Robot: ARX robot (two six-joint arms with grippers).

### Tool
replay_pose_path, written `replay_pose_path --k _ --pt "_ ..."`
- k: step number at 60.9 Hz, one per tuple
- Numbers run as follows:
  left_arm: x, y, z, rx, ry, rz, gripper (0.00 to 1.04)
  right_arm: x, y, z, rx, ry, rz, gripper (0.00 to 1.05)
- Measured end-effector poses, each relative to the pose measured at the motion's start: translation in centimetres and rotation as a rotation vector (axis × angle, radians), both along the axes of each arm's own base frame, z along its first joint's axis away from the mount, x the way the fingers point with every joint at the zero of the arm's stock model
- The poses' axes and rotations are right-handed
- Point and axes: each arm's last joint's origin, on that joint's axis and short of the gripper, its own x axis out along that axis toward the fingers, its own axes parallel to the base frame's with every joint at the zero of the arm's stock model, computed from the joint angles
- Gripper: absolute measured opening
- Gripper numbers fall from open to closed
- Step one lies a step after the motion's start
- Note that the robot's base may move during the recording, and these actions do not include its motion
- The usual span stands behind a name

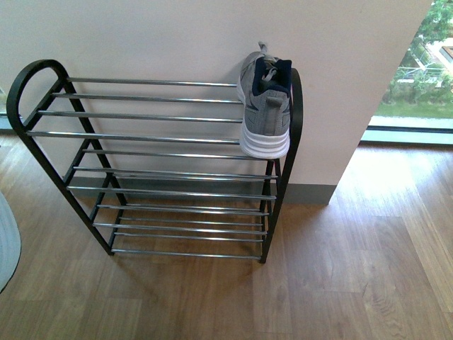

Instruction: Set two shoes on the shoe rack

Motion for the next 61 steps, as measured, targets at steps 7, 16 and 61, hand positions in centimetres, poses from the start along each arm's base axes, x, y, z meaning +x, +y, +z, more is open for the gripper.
replay_pose_path --k 7,16,61 --pt "0.0 0.0 0.0 0.001 0.0 0.001 0.02 0.0 0.0 0.0 -0.001 0.0 0.0 0.21" --pt "0.2 0.0 0.0 -0.028 -0.022 -0.059 0.02 0.0 0.0 0.0 -0.001 0.0 0.0 0.48" --pt "21.1 -3.1 -0.7 0.106 0.2 -0.472 0.02 0.0 0.0 0.0 -0.001 0.0 0.0 0.95"
